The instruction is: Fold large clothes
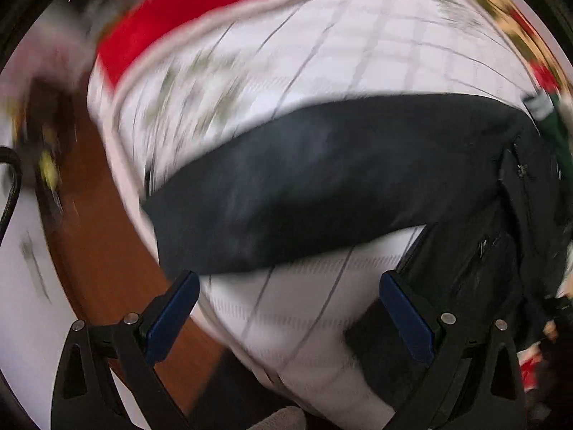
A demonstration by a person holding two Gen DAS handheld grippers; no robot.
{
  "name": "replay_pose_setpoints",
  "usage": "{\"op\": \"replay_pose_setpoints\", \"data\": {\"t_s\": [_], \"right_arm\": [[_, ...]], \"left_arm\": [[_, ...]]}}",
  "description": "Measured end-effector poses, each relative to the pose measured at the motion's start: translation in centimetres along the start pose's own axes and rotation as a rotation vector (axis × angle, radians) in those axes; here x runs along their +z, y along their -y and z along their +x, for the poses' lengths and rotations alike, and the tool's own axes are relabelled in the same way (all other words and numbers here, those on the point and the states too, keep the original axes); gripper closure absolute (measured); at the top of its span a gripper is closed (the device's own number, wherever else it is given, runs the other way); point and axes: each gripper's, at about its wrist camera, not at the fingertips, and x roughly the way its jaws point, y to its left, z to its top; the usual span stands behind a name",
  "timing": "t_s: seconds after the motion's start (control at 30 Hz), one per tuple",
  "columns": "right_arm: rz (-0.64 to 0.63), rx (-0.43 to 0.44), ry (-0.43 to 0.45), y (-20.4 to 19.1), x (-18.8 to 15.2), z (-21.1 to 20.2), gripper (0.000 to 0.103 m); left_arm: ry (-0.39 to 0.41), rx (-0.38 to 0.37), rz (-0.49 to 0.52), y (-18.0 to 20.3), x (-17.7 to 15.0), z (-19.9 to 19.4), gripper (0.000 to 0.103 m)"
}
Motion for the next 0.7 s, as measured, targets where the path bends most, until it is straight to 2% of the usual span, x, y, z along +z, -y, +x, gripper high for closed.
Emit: {"op": "replay_pose_setpoints", "data": {"t_s": [0.1, 0.17, 0.27, 0.33, 0.43, 0.5, 0.57, 0.6, 0.67, 0.7], "right_arm": [[0.024, 0.022, -0.046, 0.0, -0.7, 1.8, 0.046], [0.035, 0.02, -0.067, -0.8, -1.0, 3.3, 0.046], [0.003, -0.001, -0.064, -2.5, -1.6, 4.8, 0.046], [-0.019, -0.02, -0.057, -3.5, -1.8, 5.2, 0.046], [-0.02, -0.022, -0.056, -4.5, -1.9, 5.7, 0.046], [-0.014, -0.029, -0.052, -5.2, -2.0, 6.1, 0.046], [-0.014, -0.031, -0.047, -5.9, -2.1, 6.2, 0.046], [-0.016, -0.032, -0.044, -6.2, -2.1, 6.4, 0.046], [-0.016, -0.027, -0.037, -6.8, -2.3, 6.6, 0.046], [-0.014, -0.029, -0.039, -7.0, -2.3, 6.6, 0.046]], "left_arm": [[-0.069, -0.1, -0.18, -3.5, -1.1, 2.4, 0.001], [-0.115, -0.199, -0.331, -5.5, -1.3, 4.7, 0.001], [-0.164, -0.315, -0.509, -7.2, -0.8, 8.3, 0.001], [-0.181, -0.359, -0.605, -8.1, -0.1, 10.3, 0.005], [-0.124, -0.353, -0.716, -9.2, 1.8, 11.2, 0.007], [-0.048, -0.323, -0.75, -9.7, 3.3, 10.3, 0.017], [0.016, -0.28, -0.759, -9.8, 5.1, 9.3, 0.033], [0.04, -0.268, -0.755, -9.7, 5.8, 8.9, 0.038], [0.083, -0.218, -0.732, -9.5, 7.7, 8.2, 0.06], [0.098, -0.197, -0.719, -9.3, 8.3, 7.9, 0.065]]}}
